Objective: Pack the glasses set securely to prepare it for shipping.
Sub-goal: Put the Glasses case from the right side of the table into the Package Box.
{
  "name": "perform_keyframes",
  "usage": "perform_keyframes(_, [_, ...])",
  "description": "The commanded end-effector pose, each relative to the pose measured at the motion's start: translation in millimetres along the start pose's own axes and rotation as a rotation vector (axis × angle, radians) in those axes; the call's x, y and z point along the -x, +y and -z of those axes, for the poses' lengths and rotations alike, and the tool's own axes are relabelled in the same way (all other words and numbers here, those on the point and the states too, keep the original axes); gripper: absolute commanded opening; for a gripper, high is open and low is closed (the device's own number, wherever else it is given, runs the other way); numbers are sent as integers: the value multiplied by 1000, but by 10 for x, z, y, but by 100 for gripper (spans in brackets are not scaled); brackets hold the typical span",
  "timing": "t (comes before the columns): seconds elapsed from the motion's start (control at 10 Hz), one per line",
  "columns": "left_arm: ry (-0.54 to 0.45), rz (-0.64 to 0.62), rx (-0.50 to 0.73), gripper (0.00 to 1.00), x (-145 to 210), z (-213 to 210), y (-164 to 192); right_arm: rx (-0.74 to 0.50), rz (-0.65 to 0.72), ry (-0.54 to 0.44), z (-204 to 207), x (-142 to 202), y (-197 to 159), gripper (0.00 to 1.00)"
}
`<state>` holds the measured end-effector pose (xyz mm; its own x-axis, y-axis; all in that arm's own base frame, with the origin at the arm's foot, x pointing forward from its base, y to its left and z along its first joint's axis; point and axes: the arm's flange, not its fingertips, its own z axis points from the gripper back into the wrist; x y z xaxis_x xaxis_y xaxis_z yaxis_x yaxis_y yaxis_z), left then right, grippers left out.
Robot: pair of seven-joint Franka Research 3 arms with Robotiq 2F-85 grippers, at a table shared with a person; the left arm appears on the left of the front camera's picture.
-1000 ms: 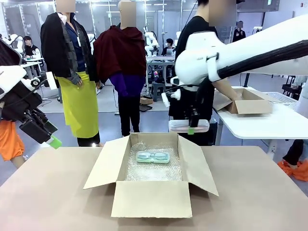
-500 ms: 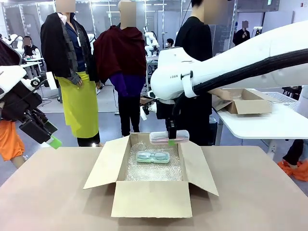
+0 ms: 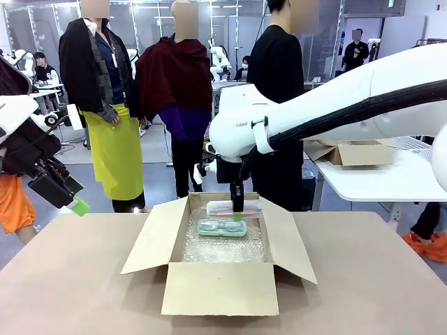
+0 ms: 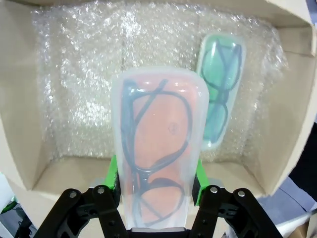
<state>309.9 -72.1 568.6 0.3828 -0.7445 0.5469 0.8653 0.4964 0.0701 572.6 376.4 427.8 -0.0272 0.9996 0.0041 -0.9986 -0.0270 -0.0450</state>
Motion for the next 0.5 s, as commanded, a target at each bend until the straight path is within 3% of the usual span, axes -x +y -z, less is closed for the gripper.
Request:
perform_keyframes(0.0, [-5, 17, 16, 100, 25, -14, 8, 8, -17, -21, 289, -78, 90, 28])
perform_keyframes(0.4, [-5, 17, 16, 100, 25, -14, 8, -29, 10, -17, 771, -101, 152, 28])
